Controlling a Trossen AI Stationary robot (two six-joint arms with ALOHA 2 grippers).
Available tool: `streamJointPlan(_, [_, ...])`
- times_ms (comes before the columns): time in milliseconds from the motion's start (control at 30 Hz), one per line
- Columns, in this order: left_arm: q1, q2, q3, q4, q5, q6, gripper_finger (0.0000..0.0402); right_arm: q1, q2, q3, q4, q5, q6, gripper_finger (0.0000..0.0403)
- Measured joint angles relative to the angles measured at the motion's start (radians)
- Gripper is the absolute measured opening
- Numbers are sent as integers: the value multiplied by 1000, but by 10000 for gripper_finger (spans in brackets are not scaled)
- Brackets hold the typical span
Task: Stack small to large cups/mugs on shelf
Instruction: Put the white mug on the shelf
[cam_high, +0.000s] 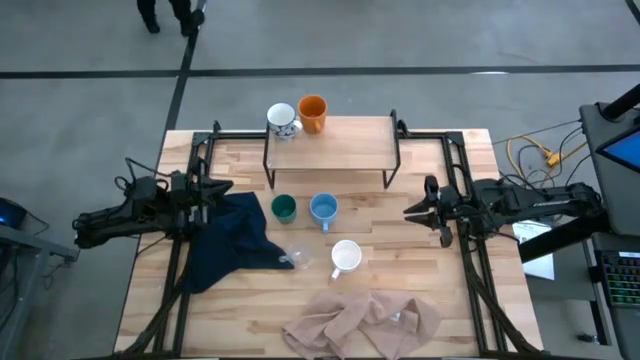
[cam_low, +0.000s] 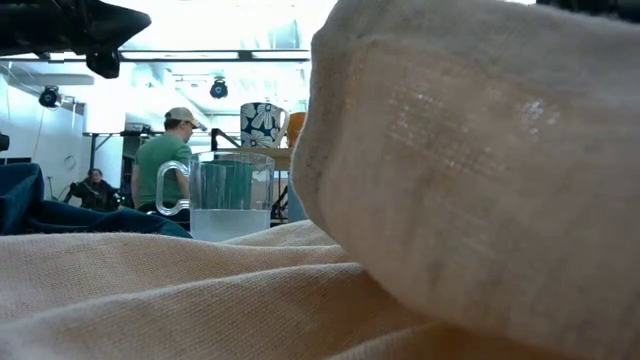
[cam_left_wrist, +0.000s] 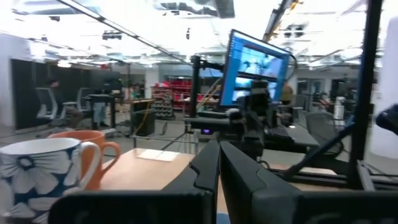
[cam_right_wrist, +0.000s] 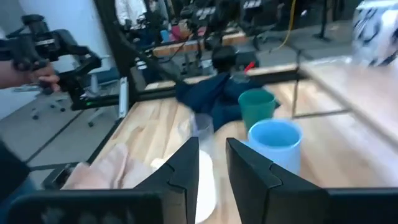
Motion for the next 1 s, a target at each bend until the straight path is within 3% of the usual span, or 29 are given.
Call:
streamJointPlan(167, [0,0,0,14,-36,-7,0,7,-47,-93,17,-81,71,75])
streamJointPlan(433, [0,0,0,81,-42,-8,0,63,-107,-260,222,-183,159,73])
streamJointPlan(633, [0,3,-3,81,-73,-8,0,172,-107,-340,382,-189,229,72])
streamJointPlan(900, [0,3,-3,81,-77,-10,0,385,-53,-341,393,-55,310,68])
streamJointPlan(1000, [0,3,-3,82,-56,-13,0,466,-18,-340,438,44,318,68])
